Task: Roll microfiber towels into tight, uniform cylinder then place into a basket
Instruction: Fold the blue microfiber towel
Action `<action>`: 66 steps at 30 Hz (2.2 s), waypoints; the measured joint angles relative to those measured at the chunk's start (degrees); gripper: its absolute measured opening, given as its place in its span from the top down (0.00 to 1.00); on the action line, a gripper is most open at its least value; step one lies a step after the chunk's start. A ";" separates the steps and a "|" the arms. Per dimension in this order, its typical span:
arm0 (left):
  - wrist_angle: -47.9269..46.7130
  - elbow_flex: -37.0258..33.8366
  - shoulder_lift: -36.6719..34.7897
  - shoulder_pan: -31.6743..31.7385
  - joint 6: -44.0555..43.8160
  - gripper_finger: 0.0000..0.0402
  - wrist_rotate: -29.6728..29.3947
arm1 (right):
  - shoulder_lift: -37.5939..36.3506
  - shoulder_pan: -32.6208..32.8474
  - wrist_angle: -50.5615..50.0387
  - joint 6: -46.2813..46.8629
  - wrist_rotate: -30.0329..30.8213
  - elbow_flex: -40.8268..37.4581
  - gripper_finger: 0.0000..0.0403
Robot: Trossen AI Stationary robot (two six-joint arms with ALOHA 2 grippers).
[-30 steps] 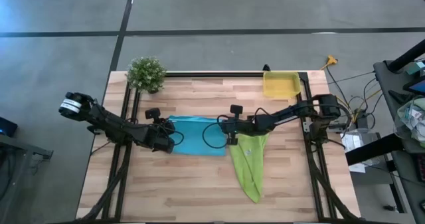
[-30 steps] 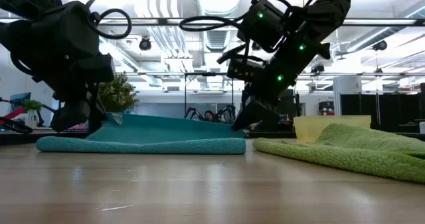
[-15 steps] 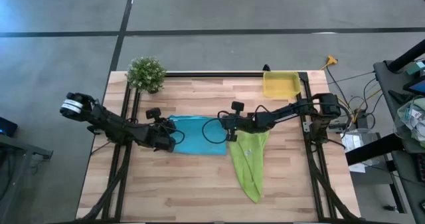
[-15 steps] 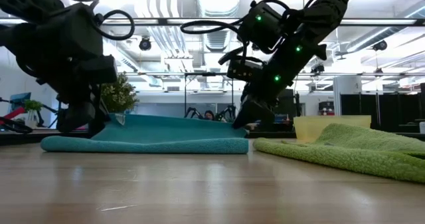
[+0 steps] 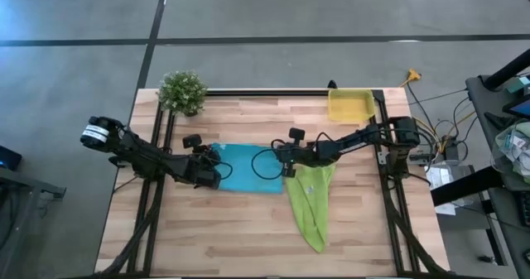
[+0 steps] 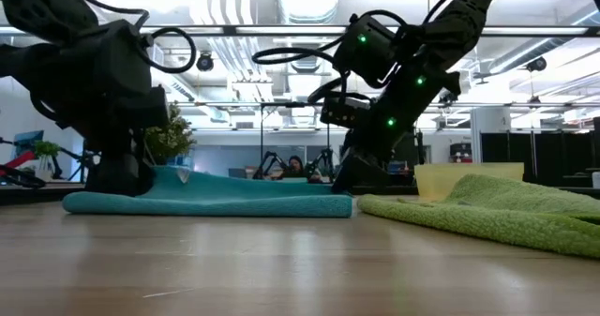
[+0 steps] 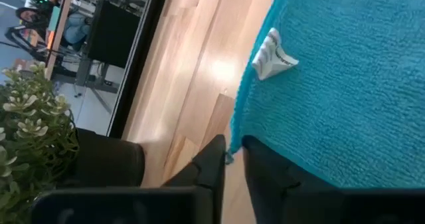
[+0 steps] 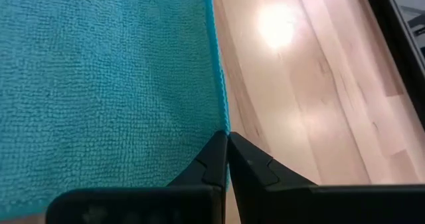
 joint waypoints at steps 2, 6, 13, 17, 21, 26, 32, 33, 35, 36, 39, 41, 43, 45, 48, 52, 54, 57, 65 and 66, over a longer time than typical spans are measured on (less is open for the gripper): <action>0.25 0.00 0.27 0.03 -0.17 0.84 -1.17 | 0.00 0.01 0.11 -0.16 1.12 0.00 0.98; 0.48 0.00 0.28 0.05 -0.29 0.75 -2.70 | 0.00 0.01 1.40 -0.55 1.27 0.00 0.97; 0.23 0.00 0.28 0.05 -0.32 0.66 -2.83 | 0.00 0.01 2.81 -0.53 2.42 -0.34 0.82; -1.81 0.00 0.24 -0.22 -0.34 0.65 -2.70 | 0.00 0.20 2.31 0.14 6.33 -0.93 0.71; -7.57 -0.02 -1.29 -2.35 0.04 0.65 1.53 | -1.13 1.90 -1.31 1.91 7.04 -1.72 0.65; -6.87 0.22 -9.09 -6.66 5.41 0.65 5.66 | -5.89 6.91 -4.74 4.19 6.89 -3.68 0.66; -1.64 0.11 -22.07 -9.55 9.92 0.65 11.80 | -13.40 13.94 -2.41 4.70 4.07 -6.80 0.65; -0.07 -0.19 -23.58 -10.04 12.47 0.65 15.82 | -14.30 15.13 -1.10 4.36 2.94 -7.61 0.65; 4.26 -0.77 -25.79 -10.62 16.61 0.65 23.12 | -15.40 17.07 1.69 4.15 0.92 -9.00 0.66; 6.46 -1.23 -26.15 -10.91 17.81 0.66 25.08 | -15.45 17.92 3.30 4.15 0.08 -9.58 0.66; 11.84 -2.55 -25.66 -11.49 20.05 0.67 27.24 | -14.62 19.66 6.38 5.27 -0.68 -11.31 0.66; 13.10 -3.30 -23.95 -11.60 20.35 0.67 27.90 | -13.46 20.43 8.62 7.19 -0.87 -12.07 0.66; 13.74 -3.74 -21.31 -11.60 18.99 0.67 28.08 | -12.13 21.10 9.33 9.00 -0.90 -12.61 0.66; 14.62 -3.72 -18.35 -11.60 17.49 0.67 28.22 | -10.77 21.69 10.13 10.03 -0.94 -12.75 0.66; 15.61 -2.70 -13.03 -11.70 16.56 0.67 29.80 | -8.81 22.29 12.88 9.83 -0.90 -12.79 0.64; 15.53 -0.59 -6.87 -11.95 16.25 0.67 31.50 | -7.75 22.30 15.92 8.48 -0.91 -12.48 0.62; 15.39 0.54 -4.41 -11.98 16.19 0.67 32.29 | -7.74 22.30 16.29 7.94 -0.89 -12.48 0.60; 13.38 1.84 -2.38 -12.03 16.04 0.67 33.34 | -7.74 22.28 16.73 7.52 -0.87 -12.48 0.58; 12.98 2.19 -0.75 -11.97 11.38 0.67 33.47 | -7.65 20.52 18.64 8.73 3.41 -12.39 0.56; 12.95 2.19 -0.81 -11.97 10.64 0.67 33.75 | -7.65 20.16 19.38 8.67 3.92 -12.39 0.57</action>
